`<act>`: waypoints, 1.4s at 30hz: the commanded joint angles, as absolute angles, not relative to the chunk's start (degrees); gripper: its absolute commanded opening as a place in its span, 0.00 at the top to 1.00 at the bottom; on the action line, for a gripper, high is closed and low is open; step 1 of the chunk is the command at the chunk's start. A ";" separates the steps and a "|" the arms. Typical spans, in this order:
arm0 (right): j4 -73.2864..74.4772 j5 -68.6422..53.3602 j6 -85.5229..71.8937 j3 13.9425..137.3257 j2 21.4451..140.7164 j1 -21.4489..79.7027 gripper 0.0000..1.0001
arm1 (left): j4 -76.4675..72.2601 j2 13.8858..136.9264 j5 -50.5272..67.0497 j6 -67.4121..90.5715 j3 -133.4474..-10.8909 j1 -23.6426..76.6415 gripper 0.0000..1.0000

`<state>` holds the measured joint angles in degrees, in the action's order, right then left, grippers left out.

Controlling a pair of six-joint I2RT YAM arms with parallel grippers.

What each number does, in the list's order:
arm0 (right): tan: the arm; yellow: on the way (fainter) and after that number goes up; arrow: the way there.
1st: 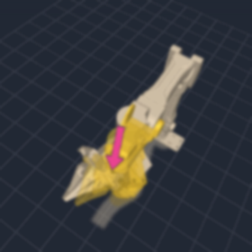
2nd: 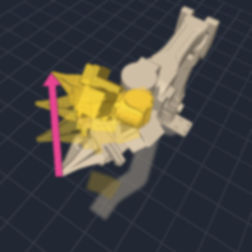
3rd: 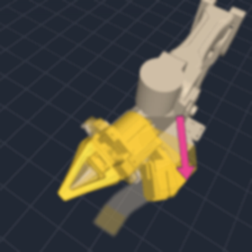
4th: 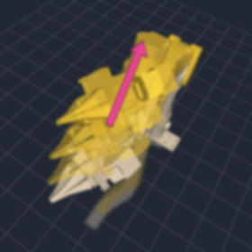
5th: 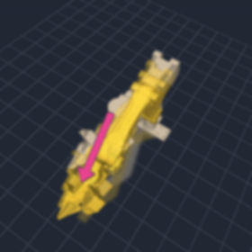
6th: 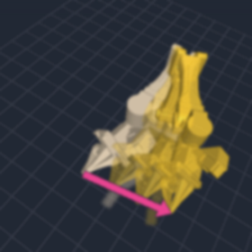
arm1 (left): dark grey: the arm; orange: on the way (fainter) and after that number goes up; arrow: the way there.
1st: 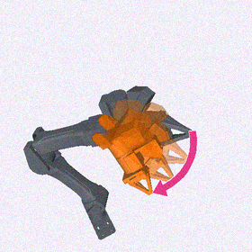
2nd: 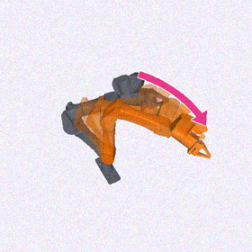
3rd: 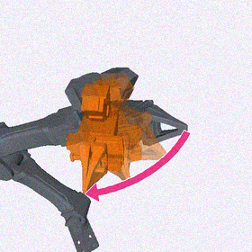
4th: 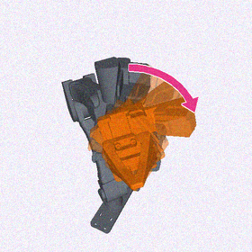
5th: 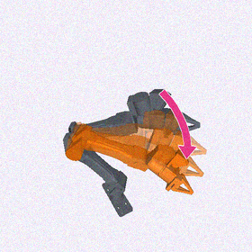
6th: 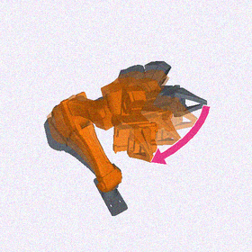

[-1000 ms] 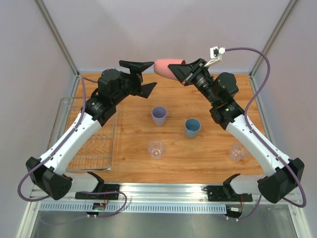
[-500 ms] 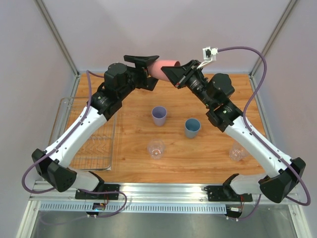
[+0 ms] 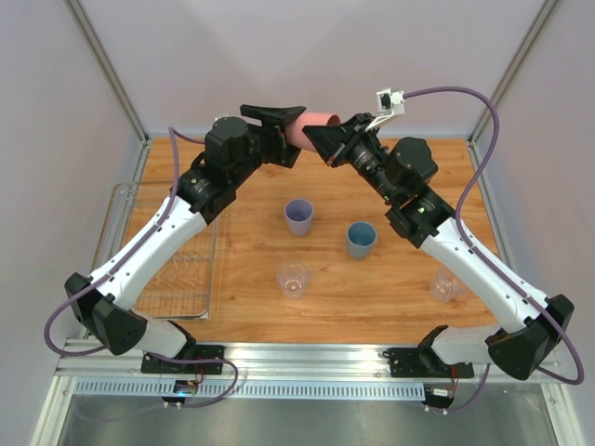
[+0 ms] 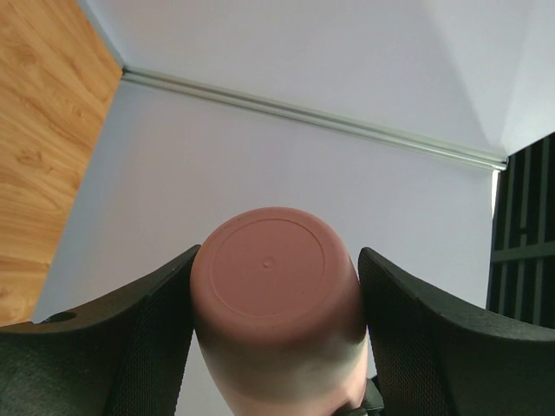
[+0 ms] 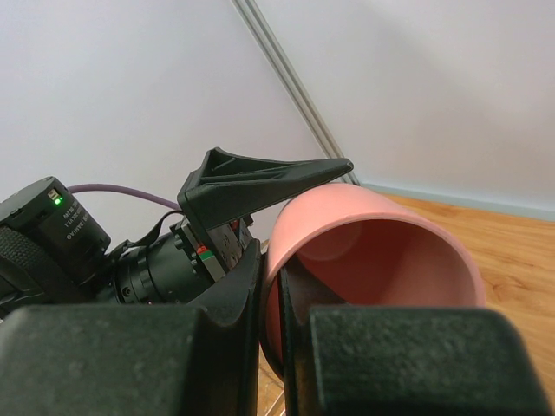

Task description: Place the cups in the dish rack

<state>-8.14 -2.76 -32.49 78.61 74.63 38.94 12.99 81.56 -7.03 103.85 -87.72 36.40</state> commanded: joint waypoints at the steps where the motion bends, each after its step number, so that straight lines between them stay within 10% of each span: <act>1: -8.00 -2.11 -29.36 81.12 74.88 39.29 0.99 | 10.46 82.17 -6.77 103.45 -91.40 37.44 0.21; 9: -6.60 -2.64 -27.51 82.18 75.94 39.29 0.99 | 9.85 84.55 -4.75 103.79 -92.91 37.71 0.14; 16: -5.19 -2.11 -25.49 82.53 75.85 39.29 0.99 | 8.00 84.29 -7.21 103.71 -92.11 37.62 0.57; 23: 5.94 -0.27 -21.98 84.90 73.40 38.68 0.47 | 6.42 83.94 -7.56 102.05 -90.45 36.83 0.59; 32: 24.51 12.55 -19.96 85.08 59.88 34.37 0.09 | 11.77 79.37 -14.06 90.19 -86.76 33.14 0.59; 42: 39.03 25.75 -21.61 85.19 58.71 32.96 0.00 | 24.95 73.14 -32.03 45.91 -82.45 23.91 0.59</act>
